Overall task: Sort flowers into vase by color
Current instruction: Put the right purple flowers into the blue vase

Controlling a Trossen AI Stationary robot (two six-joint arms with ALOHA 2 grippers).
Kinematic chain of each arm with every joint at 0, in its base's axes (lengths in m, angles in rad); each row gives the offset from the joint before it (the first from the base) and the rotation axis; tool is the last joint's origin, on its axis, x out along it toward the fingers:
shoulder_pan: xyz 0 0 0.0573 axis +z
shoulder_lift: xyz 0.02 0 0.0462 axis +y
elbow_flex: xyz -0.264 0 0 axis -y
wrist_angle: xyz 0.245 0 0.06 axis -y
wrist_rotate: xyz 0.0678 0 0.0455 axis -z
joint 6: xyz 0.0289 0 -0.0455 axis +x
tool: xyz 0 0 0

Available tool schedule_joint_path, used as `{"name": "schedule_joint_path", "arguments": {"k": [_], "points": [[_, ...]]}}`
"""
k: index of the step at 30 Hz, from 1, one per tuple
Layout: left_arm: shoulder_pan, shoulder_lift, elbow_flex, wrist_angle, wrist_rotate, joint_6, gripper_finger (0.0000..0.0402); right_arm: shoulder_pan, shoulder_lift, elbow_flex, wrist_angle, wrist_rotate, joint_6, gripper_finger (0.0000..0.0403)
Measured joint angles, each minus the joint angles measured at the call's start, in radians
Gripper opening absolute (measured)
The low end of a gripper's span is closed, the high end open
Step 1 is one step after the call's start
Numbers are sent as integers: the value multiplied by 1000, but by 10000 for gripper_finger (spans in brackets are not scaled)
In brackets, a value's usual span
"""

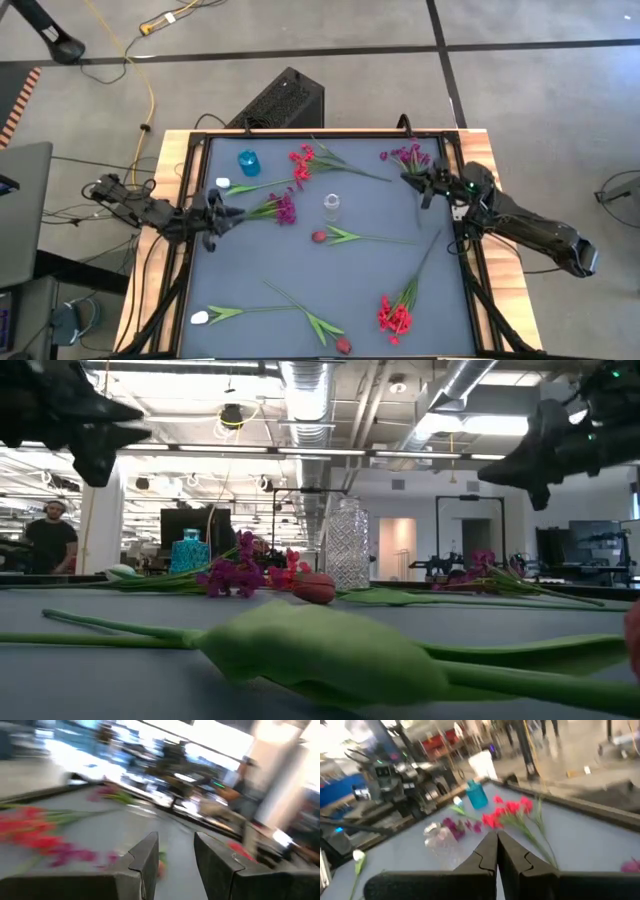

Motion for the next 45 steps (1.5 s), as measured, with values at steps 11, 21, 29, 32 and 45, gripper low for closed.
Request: {"name": "schedule_joint_path", "arguments": {"k": [11,21,29,32,45], "points": [[224,287,2,295,157,104,114,-30,303,370,-539,108,-31,125],[439,610,94,355,339,108,114,-111,666,461,-729,155,38,221],[460,729,151,355,343,235,114,-145,860,461,-764,157,45,226],[460,747,154,355,335,237,114,-145,907,461,-768,180,46,224],[460,772,154,353,328,217,114,-142,1043,462,-716,262,46,223]]}}
